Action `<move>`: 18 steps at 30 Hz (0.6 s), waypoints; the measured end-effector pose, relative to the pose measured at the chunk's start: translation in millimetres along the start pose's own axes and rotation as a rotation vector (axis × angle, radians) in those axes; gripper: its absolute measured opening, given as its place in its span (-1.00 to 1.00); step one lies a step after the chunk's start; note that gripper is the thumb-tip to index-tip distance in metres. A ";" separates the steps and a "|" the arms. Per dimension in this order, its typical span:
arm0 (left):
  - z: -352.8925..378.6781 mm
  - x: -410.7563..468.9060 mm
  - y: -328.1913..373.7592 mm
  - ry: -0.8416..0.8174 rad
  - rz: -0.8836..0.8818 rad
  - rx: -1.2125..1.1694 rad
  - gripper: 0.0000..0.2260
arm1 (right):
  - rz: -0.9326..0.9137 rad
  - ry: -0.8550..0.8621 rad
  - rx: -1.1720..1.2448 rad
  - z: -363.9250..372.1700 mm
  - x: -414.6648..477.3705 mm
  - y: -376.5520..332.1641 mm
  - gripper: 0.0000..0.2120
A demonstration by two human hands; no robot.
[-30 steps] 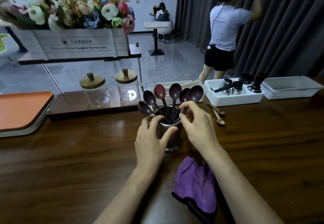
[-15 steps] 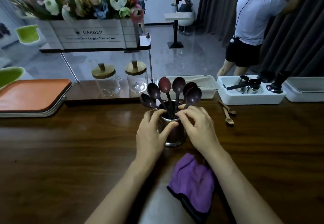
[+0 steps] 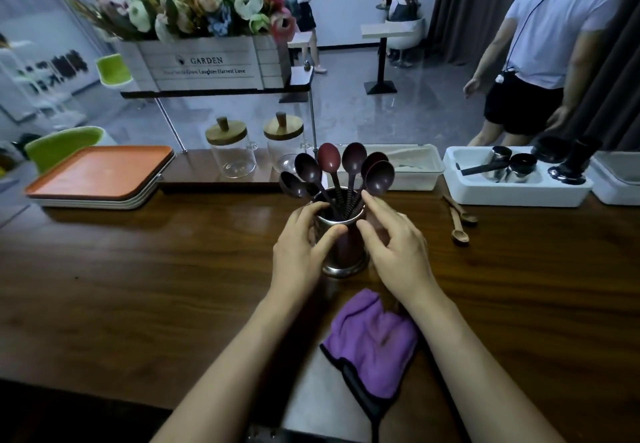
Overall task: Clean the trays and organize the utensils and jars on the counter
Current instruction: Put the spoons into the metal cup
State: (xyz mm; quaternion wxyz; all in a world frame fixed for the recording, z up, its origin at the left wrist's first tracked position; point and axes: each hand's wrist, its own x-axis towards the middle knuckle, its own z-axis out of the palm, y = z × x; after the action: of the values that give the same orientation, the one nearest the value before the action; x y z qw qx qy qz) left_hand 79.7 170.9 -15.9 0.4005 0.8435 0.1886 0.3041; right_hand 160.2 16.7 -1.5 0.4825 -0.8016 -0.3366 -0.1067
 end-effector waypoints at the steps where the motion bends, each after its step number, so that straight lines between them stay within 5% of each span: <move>1: 0.0 -0.4 0.3 -0.001 -0.007 0.001 -0.57 | 0.024 -0.024 -0.002 0.6 0.2 -1.2 -0.56; 8: -0.7 -3.8 4.3 0.010 -0.046 -0.007 -0.53 | 0.126 -0.108 0.067 0.6 0.9 -3.5 -0.61; 13: -4.7 -8.1 9.4 -0.010 -0.059 0.003 -0.46 | 0.216 -0.136 0.496 -4.9 2.4 1.5 -0.62; 18: -11.8 -11.0 13.4 -0.048 -0.055 0.030 -0.28 | 0.249 -0.125 0.456 -1.6 2.0 4.2 -0.59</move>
State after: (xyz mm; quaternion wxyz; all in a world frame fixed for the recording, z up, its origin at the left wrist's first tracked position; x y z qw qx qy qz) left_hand 64.7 163.2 -3.4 0.4004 0.8510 0.2068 0.2698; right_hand 164.7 14.9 -2.7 0.6383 -0.7125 -0.2798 0.0818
